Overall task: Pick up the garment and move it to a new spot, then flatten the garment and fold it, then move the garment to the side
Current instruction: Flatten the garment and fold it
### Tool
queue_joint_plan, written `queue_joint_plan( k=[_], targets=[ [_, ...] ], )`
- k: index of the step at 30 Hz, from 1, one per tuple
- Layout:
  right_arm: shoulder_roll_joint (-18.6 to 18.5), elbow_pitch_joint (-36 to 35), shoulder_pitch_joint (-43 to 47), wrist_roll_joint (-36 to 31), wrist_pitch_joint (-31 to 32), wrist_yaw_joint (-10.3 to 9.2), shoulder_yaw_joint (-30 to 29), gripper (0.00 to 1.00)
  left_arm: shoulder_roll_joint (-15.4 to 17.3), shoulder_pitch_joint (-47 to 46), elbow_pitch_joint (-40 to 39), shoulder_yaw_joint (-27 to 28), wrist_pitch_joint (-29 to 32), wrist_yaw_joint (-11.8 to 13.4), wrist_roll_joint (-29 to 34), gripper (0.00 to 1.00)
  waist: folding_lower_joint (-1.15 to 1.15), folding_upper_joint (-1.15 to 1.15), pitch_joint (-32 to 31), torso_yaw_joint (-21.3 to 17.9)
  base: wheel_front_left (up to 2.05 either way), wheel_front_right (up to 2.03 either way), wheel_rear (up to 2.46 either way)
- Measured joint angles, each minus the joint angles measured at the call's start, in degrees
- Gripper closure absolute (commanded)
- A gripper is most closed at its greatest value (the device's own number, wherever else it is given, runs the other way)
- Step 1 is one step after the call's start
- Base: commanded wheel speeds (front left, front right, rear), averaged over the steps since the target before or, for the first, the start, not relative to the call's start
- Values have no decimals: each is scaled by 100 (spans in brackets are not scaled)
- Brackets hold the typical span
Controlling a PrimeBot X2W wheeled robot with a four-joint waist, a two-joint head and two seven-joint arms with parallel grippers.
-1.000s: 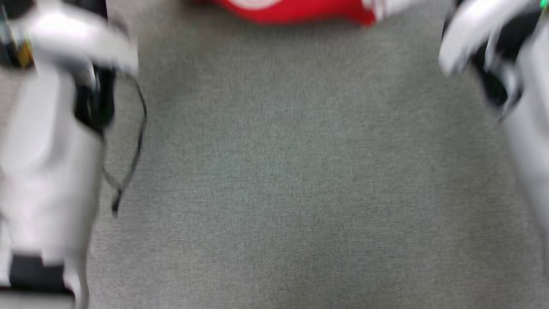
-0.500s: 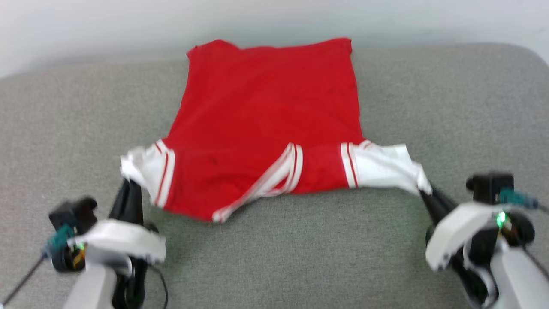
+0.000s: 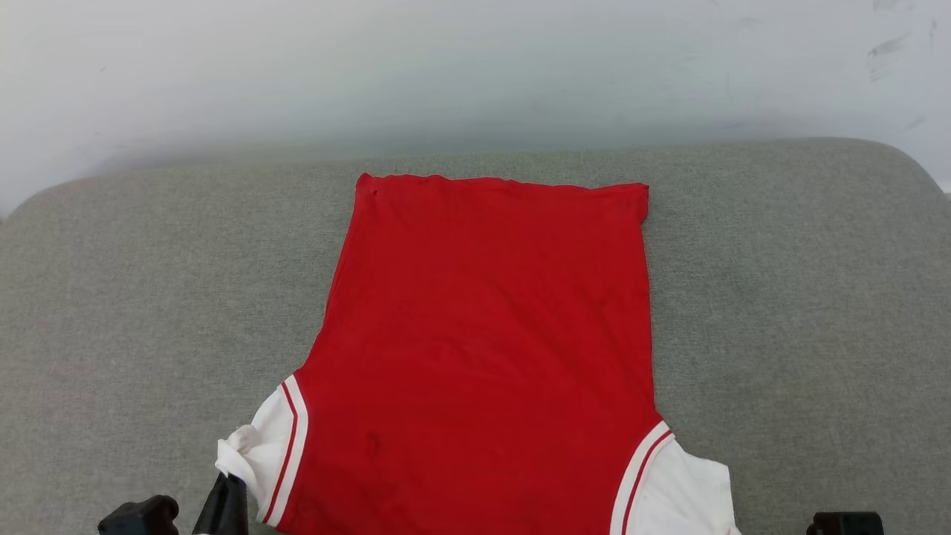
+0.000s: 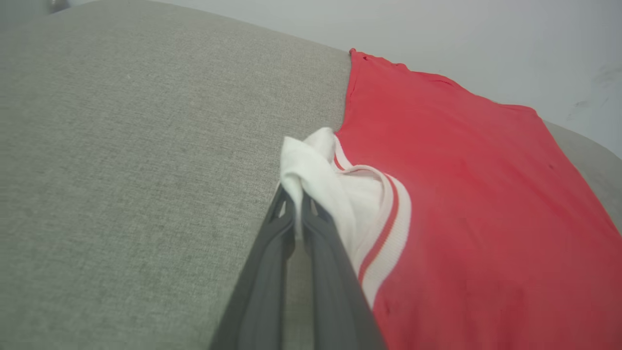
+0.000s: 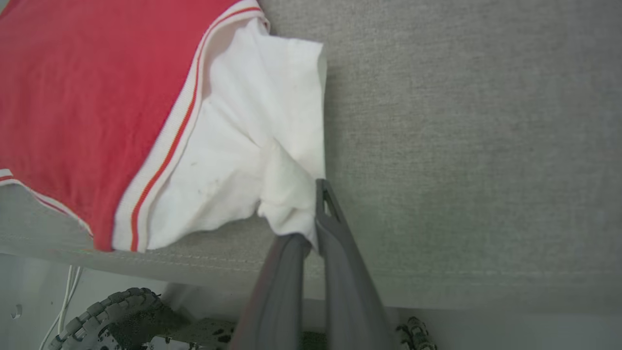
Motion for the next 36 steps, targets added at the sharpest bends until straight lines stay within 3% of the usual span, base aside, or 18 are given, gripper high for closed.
queue_joint_plan(
  k=[1, 2, 6, 10, 17, 22, 26, 36],
  targets=[
    [22, -30, 34, -53, -23, 1, -12, 52, -1, 68, -73, -13, 19, 40, 7, 100, 0, 0, -5, 5, 0, 0, 0],
    [34, -73, 28, -55, -26, 1, -27, 0, -2, 110, -129, -26, 32, 73, 16, 100, 0, 0, -11, 12, 0, 0, 0],
    [55, -246, -216, -52, -366, 0, -103, 0, -25, 137, -402, -100, 59, 149, 85, 100, 0, 0, -42, 85, 0, 0, 0],
    [-35, -127, -1027, -32, -737, 0, -318, 0, 12, 114, -658, -159, 118, 227, 197, 100, 1, 0, -6, 161, 0, 0, 0],
    [-364, 1580, -3048, 100, -940, 0, -736, 0, 19, -198, -1134, -355, 203, 267, 367, 100, 3, 0, 320, 376, 0, 0, 0],
    [-836, 2954, -4562, 313, -356, -1, -705, 0, -65, -641, -1400, -549, 163, 143, 471, 100, 3, 0, 766, 665, 0, 0, 0],
    [-1096, 3639, -5607, 326, 168, -1, -658, 0, -174, -1060, -1460, -686, 31, -4, 514, 100, 3, 0, 1200, 939, 0, 0, 0],
    [-1386, 4515, -7415, -138, 1273, 0, -628, 0, -369, -1698, -1439, -898, -182, -289, 573, 100, 3, 0, 2254, 1531, 0, 0, 0]
  ],
)
